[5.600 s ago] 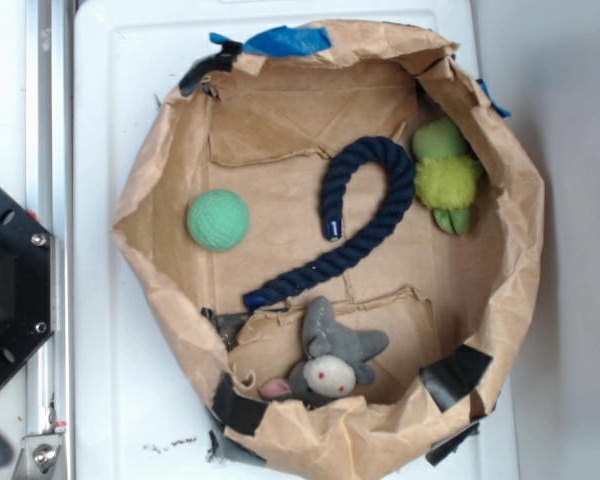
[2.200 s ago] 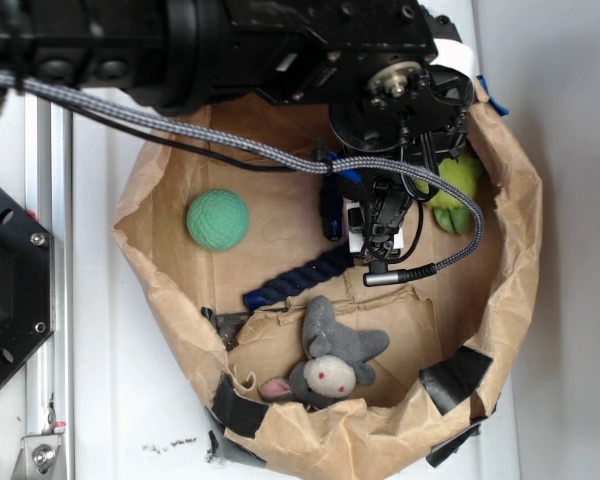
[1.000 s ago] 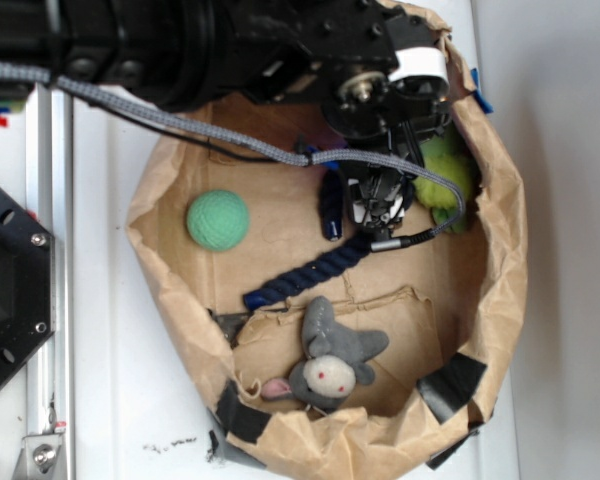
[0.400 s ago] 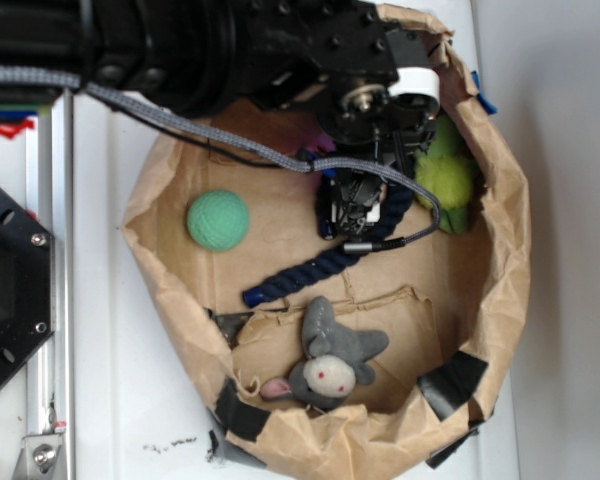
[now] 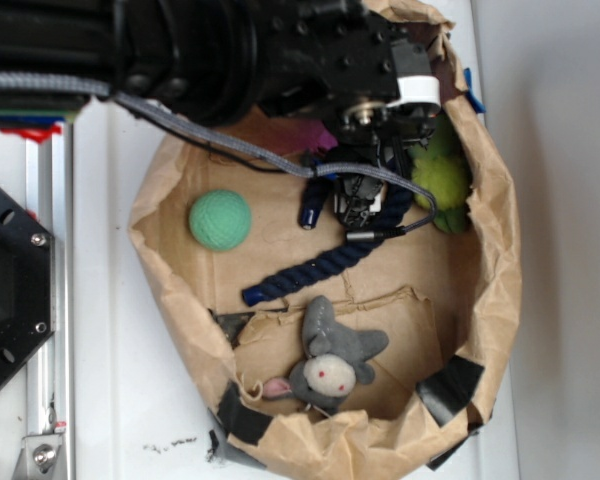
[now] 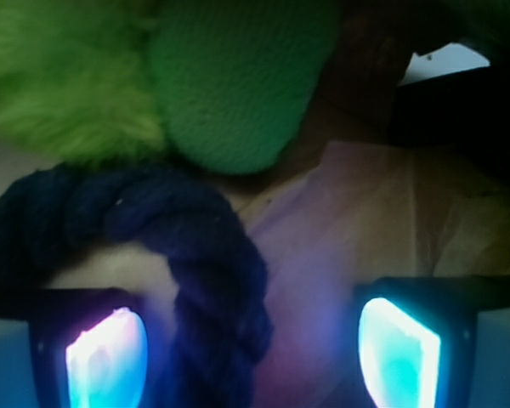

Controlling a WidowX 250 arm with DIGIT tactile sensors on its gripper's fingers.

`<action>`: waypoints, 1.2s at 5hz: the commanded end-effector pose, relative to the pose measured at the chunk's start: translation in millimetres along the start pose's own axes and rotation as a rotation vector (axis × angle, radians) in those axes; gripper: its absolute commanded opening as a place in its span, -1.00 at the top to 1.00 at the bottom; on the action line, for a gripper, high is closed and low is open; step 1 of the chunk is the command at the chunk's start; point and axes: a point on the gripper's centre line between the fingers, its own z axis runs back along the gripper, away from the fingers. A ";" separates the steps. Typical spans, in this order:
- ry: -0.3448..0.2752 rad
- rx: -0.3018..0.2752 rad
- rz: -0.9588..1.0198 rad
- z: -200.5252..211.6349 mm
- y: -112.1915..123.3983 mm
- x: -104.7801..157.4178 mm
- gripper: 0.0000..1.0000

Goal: Grab the blue rope.

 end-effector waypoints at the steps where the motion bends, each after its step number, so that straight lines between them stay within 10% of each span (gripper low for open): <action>1: -0.028 0.025 0.025 -12.1 -13.3 10.8 -1.00; 3: 0.004 0.029 -0.017 -20.4 -20.4 5.4 -1.00; 4: 0.002 0.017 -0.010 -20.1 -19.1 4.5 1.00; 6: 0.008 0.017 -0.006 -20.5 -17.9 3.9 1.00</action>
